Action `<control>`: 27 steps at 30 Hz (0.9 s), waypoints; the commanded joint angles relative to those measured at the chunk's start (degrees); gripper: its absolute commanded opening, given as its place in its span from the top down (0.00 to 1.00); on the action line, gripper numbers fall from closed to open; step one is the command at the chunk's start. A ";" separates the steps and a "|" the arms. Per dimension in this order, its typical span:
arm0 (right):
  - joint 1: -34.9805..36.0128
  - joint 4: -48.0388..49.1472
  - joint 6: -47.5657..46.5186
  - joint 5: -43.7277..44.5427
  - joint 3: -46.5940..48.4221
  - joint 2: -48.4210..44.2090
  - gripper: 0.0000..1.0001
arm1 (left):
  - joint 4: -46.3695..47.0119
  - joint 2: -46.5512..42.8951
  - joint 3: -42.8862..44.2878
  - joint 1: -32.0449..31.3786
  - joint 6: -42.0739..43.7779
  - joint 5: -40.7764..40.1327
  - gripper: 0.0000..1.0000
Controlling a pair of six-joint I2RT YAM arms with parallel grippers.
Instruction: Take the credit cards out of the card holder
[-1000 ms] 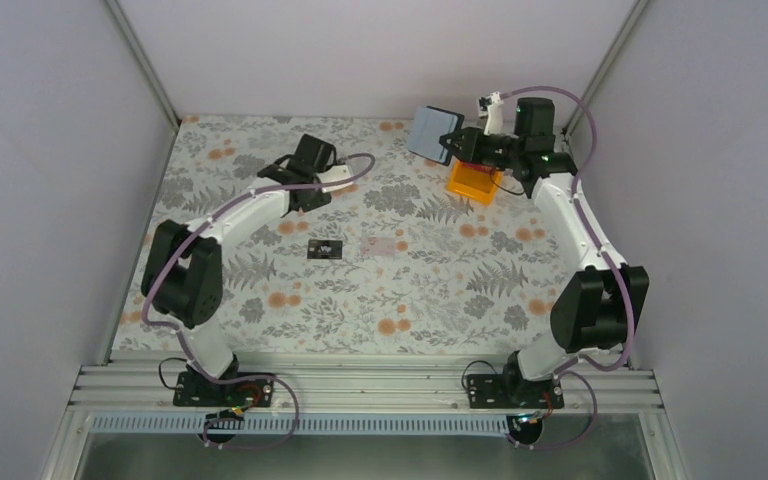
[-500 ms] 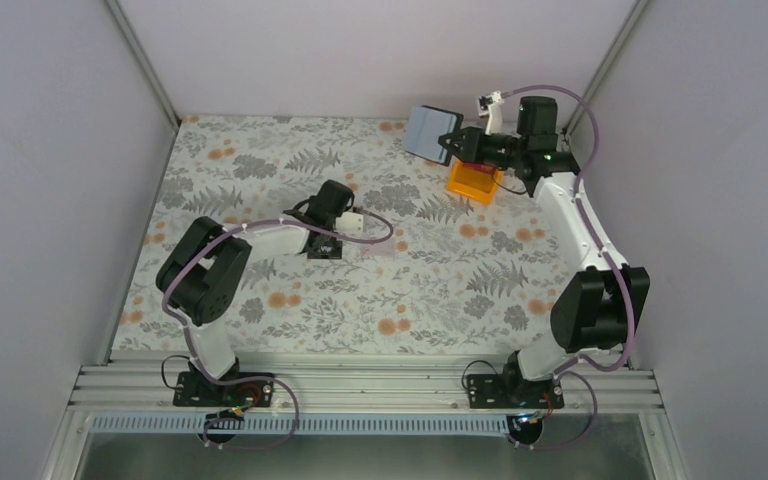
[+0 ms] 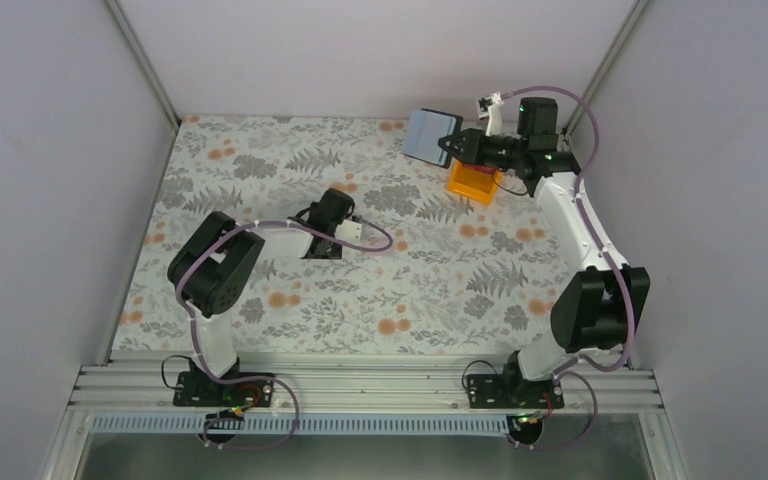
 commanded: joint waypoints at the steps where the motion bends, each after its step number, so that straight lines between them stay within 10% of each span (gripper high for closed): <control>1: -0.33 0.51 -0.87 -1.98 1.79 -0.44 0.96 | -2.36 0.66 -0.07 0.03 -0.33 -0.81 0.98; 11: -0.38 0.13 -0.95 -3.20 1.81 -0.20 0.96 | -5.82 0.34 -0.72 0.38 -1.72 0.85 0.97; 20: -0.35 -0.48 -1.35 -3.23 1.23 -0.64 0.96 | -10.19 -2.64 1.19 0.47 -3.59 2.72 0.60; 27: -0.29 -0.22 -0.98 -3.51 1.01 -0.65 0.96 | -24.18 -8.56 10.96 0.71 -11.45 11.22 0.54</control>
